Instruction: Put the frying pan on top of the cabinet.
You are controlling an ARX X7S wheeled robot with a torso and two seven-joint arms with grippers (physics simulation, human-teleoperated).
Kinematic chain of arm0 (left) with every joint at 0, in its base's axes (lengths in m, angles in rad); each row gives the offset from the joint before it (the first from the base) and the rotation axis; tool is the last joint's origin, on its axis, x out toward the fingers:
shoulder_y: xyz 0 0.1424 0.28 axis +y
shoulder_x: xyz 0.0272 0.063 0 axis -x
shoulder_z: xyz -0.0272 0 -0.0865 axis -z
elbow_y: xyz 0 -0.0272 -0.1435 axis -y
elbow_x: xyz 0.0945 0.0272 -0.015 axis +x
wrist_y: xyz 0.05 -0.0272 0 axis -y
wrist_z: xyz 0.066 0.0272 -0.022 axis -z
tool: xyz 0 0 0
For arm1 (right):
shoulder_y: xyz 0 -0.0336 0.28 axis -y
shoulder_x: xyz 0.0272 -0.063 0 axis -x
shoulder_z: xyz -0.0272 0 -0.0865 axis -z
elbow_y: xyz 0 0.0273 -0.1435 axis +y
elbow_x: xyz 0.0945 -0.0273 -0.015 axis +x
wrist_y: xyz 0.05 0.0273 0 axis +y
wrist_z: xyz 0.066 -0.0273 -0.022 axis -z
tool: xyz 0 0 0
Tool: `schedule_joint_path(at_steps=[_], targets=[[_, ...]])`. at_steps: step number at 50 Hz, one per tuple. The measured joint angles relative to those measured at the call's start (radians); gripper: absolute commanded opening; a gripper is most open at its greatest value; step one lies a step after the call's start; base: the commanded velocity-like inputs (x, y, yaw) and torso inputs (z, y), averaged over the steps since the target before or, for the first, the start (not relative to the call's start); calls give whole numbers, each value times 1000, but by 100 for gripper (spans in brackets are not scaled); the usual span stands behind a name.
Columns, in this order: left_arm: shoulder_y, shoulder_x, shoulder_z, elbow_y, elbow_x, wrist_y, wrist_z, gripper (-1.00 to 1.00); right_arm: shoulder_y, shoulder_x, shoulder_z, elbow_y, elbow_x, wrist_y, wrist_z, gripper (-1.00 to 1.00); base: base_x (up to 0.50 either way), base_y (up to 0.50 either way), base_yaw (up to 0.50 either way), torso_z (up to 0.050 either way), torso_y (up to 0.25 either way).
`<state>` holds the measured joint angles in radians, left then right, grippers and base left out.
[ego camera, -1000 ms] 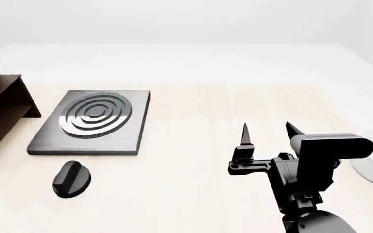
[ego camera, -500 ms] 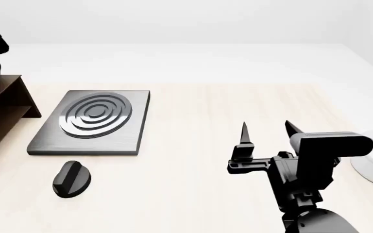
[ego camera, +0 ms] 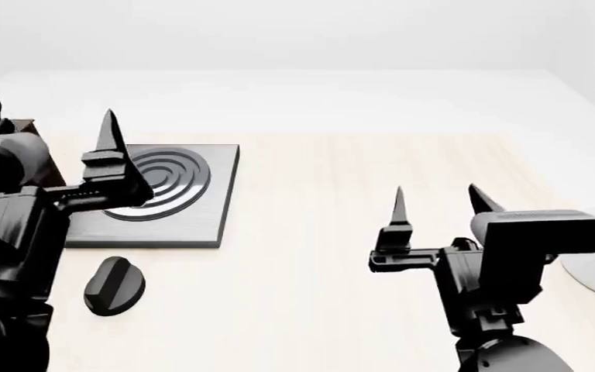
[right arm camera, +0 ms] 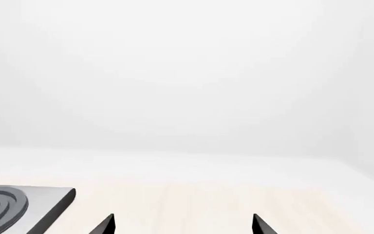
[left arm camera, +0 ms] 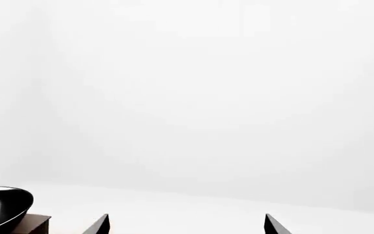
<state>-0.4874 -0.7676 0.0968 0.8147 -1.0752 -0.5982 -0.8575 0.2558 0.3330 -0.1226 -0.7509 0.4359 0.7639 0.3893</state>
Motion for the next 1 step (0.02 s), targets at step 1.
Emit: schedule_joint_path(at_steps=[1], targets=[[8,3,3,6,8,4,4,100,0,1,-1,-1,-2,-2,1,100,0,0,0,0,0]])
